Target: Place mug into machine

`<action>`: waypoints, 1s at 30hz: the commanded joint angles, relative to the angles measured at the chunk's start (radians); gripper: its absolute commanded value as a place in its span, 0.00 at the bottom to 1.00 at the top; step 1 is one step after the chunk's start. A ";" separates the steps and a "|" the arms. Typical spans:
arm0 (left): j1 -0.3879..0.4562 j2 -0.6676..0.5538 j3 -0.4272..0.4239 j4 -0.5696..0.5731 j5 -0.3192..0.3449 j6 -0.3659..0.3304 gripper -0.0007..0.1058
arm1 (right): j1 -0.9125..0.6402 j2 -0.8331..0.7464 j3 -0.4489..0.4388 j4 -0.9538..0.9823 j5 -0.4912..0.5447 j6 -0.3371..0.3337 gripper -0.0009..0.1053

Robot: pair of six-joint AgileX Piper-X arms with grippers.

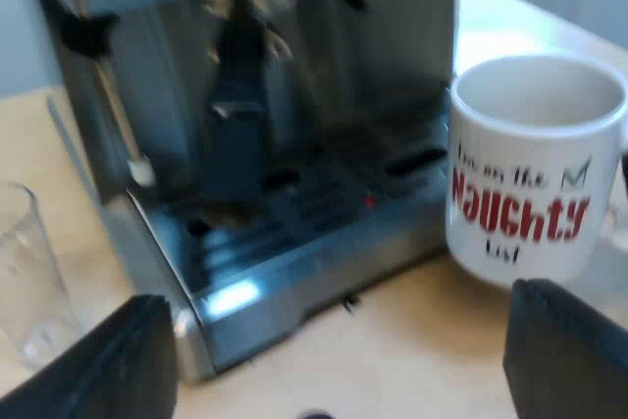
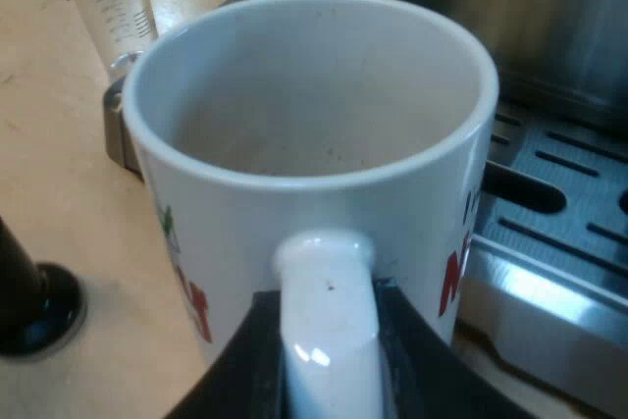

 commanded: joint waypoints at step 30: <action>0.236 -0.001 0.067 -0.064 0.346 0.079 0.66 | 0.001 0.457 -0.223 -0.384 0.081 -0.004 0.01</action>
